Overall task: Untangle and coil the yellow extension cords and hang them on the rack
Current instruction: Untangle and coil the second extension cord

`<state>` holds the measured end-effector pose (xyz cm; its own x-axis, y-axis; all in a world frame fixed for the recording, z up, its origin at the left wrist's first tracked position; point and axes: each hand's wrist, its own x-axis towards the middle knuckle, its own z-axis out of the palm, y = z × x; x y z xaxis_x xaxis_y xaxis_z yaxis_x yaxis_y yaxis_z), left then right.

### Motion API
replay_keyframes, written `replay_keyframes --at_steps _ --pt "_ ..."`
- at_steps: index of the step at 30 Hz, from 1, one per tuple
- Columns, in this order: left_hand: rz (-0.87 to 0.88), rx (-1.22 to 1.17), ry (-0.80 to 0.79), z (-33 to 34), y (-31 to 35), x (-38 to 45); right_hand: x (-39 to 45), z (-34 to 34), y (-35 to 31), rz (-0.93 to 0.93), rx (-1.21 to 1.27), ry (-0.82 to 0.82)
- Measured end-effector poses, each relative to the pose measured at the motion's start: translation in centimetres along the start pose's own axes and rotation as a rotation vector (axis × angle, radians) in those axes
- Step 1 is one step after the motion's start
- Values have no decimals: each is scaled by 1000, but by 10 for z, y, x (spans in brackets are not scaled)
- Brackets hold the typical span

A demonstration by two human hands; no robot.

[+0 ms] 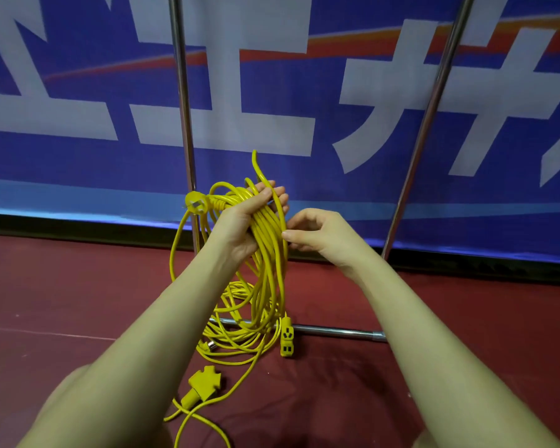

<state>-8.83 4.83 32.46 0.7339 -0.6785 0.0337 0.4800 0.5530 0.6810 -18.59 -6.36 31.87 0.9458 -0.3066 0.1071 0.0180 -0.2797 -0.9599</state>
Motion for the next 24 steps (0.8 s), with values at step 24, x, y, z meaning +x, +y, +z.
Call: replay_keyframes --at_steps 24 --pt "-103 82 -40 -14 17 -1 1 -3 -8 -50 108 90"
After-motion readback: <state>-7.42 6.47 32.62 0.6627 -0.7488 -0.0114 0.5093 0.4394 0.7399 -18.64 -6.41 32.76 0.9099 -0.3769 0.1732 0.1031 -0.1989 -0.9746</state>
